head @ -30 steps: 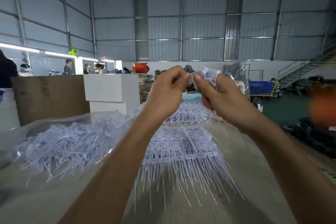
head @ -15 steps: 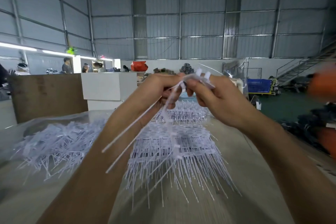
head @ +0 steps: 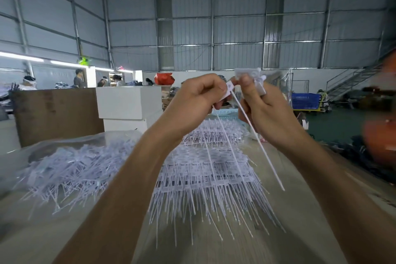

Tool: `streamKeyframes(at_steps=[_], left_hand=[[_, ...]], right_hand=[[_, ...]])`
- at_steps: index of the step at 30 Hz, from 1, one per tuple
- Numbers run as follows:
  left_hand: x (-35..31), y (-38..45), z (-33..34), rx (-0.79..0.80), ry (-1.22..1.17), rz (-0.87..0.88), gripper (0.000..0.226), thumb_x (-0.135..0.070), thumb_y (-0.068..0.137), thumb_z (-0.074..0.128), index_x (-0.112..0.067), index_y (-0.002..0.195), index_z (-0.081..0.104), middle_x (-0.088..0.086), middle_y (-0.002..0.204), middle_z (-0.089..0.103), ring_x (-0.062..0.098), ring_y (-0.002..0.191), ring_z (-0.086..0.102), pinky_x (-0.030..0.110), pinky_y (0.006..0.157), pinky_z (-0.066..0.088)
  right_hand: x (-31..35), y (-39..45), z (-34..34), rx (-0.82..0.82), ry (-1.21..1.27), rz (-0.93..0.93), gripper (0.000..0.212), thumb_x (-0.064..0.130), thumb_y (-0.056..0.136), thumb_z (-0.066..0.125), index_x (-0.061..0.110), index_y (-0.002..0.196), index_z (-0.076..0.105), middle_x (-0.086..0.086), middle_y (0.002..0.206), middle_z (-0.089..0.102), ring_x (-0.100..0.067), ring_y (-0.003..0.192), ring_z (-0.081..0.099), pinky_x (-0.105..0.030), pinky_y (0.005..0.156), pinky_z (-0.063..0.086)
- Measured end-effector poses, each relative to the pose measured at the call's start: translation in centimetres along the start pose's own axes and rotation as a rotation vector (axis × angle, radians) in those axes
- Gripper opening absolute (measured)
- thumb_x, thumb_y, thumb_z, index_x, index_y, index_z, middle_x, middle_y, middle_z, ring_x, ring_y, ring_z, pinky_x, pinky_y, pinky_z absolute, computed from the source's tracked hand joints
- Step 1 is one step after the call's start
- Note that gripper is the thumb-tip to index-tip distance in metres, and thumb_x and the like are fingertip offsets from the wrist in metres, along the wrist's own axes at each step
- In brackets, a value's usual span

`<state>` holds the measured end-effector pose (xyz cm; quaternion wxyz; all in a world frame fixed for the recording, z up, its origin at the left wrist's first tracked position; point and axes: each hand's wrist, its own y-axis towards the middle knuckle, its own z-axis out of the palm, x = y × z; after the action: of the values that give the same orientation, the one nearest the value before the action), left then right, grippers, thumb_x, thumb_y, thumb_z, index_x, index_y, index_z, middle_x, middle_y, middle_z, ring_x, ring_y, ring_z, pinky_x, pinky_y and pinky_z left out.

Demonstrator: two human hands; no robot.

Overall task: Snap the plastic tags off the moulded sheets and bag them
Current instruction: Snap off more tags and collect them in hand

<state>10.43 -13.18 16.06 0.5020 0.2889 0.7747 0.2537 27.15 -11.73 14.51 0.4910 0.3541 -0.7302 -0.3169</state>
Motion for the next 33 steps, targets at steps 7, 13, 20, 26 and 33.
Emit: streamKeyframes(at_steps=[7,13,20,26,33], left_hand=[[0.21,0.0,0.48,-0.037,0.14,0.052,0.017,-0.012,0.1,0.056,-0.007,0.095,0.071,0.004,0.072,0.071,0.042,0.07,0.059,0.049,0.063,0.049],[0.5,0.24,0.23,-0.139,0.045,0.015,0.013,-0.002,0.097,0.05,-0.012,0.095,0.058,-0.003,0.056,0.061,0.017,0.052,0.037,0.027,0.049,0.03],[0.41,0.1,0.47,-0.144,0.131,0.081,0.015,0.001,0.096,0.053,-0.009,0.093,0.063,0.001,0.076,0.063,0.013,0.061,0.053,0.032,0.058,0.045],[0.65,0.31,0.61,-0.181,0.134,0.129,0.003,-0.014,0.098,0.061,-0.013,0.099,0.058,-0.005,0.08,0.062,0.014,0.06,0.052,0.033,0.06,0.048],[0.91,0.24,0.84,-0.275,0.399,0.084,0.054,-0.058,0.1,0.04,-0.013,0.076,0.057,0.003,0.07,0.063,0.025,0.075,0.068,0.049,0.074,0.055]], right_hand=[[-0.3,0.3,0.47,0.085,-0.007,0.026,0.034,0.038,0.104,0.052,0.019,0.076,0.059,0.018,0.05,0.052,0.002,0.044,0.044,-0.008,0.045,0.031],[-0.86,0.17,0.01,0.204,0.083,0.092,0.031,0.04,0.102,0.055,0.018,0.085,0.069,0.006,0.045,0.048,-0.002,0.038,0.036,-0.013,0.04,0.029],[-0.7,-0.26,0.57,0.233,0.105,0.14,0.03,0.039,0.104,0.051,0.028,0.081,0.067,-0.008,0.052,0.058,-0.005,0.041,0.039,-0.014,0.044,0.034],[-0.87,0.06,0.61,0.24,0.265,0.226,0.029,0.028,0.107,0.045,0.016,0.081,0.049,0.002,0.055,0.038,-0.008,0.044,0.027,-0.021,0.041,0.025],[-0.45,0.23,0.78,0.137,0.334,0.207,0.037,0.03,0.108,0.042,0.017,0.074,0.046,0.005,0.052,0.038,-0.009,0.044,0.028,-0.02,0.042,0.028]])
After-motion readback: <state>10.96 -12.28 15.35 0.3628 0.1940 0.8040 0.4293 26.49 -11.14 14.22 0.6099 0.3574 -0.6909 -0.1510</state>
